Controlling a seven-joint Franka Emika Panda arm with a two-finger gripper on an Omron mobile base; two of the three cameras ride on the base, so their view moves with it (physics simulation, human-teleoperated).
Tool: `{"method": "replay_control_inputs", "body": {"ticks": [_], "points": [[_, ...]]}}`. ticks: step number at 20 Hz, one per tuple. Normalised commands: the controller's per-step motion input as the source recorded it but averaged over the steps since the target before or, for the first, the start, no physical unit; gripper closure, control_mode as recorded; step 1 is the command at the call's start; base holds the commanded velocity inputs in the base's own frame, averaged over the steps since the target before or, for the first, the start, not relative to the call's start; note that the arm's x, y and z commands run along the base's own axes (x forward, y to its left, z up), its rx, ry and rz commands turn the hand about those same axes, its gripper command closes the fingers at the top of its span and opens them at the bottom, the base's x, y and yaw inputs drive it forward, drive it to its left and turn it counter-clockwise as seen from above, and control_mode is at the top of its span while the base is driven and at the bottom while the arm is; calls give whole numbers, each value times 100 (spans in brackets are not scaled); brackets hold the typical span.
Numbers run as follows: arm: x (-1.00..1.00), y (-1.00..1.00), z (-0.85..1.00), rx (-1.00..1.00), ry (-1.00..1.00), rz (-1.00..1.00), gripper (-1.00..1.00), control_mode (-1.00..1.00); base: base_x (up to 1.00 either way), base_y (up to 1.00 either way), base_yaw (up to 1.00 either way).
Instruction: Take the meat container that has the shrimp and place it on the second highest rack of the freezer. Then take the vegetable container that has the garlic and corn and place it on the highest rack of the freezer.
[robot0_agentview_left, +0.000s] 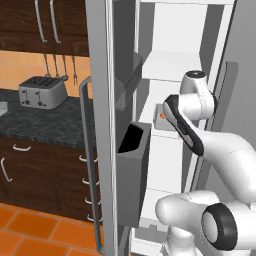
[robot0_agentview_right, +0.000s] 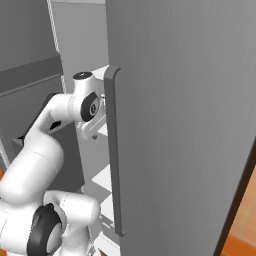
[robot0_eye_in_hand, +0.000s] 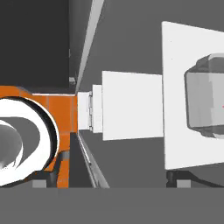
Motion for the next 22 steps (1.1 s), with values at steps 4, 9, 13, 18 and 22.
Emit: {"method": "replay_control_inputs", "body": {"ticks": [4,9,13,18,22], "points": [[-83,14,44,4,4,-13,-100,-100,0,0,0],[-71,8,40,8,5,-17,-100,-100,0,0,0],[-63,21,19,6,5,-31,-100,-100,0,0,0],[-47,4,25,4,3,-40,-100,-100,0,0,0],[-45,0,24,6,1,-42,-100,-100,0,0,0]]}}
